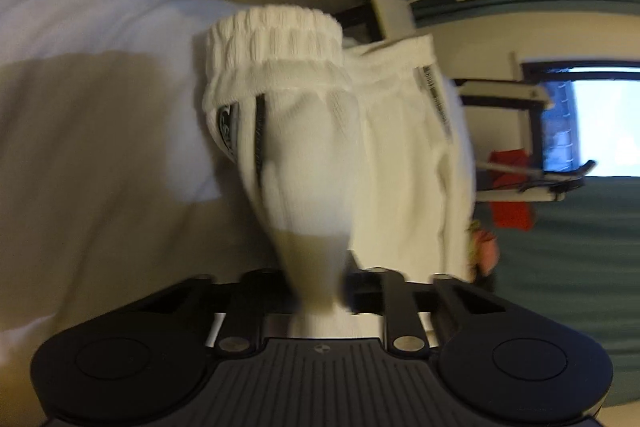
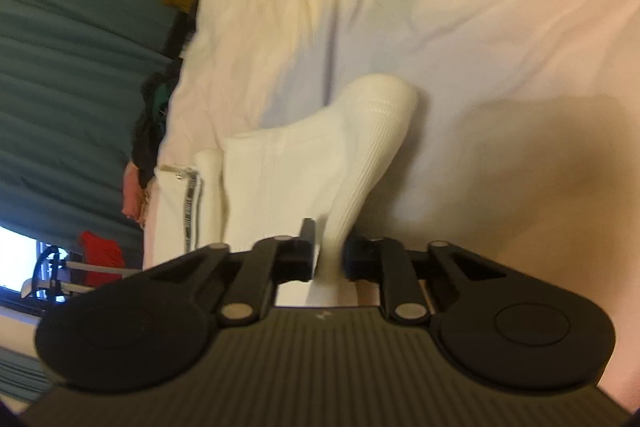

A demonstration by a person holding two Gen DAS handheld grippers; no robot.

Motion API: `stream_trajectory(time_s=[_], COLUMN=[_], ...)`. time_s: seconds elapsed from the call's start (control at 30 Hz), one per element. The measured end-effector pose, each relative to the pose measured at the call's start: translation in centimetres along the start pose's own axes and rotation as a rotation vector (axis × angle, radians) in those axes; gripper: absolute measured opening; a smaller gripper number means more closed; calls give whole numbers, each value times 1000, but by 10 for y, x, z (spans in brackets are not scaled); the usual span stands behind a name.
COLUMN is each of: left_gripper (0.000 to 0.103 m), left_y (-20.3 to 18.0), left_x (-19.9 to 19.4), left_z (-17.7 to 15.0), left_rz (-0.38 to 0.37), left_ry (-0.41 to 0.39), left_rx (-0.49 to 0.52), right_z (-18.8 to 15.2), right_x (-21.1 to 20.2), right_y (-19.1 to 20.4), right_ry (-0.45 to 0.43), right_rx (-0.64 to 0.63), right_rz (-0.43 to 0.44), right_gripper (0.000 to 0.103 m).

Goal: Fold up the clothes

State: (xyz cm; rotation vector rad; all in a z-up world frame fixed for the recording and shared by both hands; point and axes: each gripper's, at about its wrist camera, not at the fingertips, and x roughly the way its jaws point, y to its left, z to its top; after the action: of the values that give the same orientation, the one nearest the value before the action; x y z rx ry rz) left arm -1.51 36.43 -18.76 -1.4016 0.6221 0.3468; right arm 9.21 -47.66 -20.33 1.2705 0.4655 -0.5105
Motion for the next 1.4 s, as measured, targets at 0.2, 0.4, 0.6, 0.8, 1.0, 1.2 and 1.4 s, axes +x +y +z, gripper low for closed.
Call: stream_trajectory(time_s=[0.2, 0.4, 0.6, 0.8, 1.0, 1.2, 1.4], left_gripper=[10, 9, 9, 9, 10, 10, 16], left_y=[-18, -53, -129, -204, -240, -248, -251], left_x=[-21, -48, -11, 88, 216, 284, 278], left_z=[-5, -13, 15, 49, 84, 112, 106], left_rz=[-61, -243, -264, -174, -47, 38, 110], left_ry=[-46, -127, -165, -213, -200, -104, -103], left_rx=[129, 137, 165, 221, 281, 267, 393], right_z=[-12, -3, 11, 5, -19, -24, -23], right_x=[-31, -62, -25, 76, 212, 286, 282], right_y=[36, 76, 168, 262, 300, 295, 290], right_ry=[-80, -164, -204, -247, -240, -143, -125], right_rx=[-155, -268, -368, -534, -720, -809, -752], right_rz=[89, 135, 176, 102, -42, -146, -139], right_gripper=[6, 5, 5, 5, 6, 6, 8])
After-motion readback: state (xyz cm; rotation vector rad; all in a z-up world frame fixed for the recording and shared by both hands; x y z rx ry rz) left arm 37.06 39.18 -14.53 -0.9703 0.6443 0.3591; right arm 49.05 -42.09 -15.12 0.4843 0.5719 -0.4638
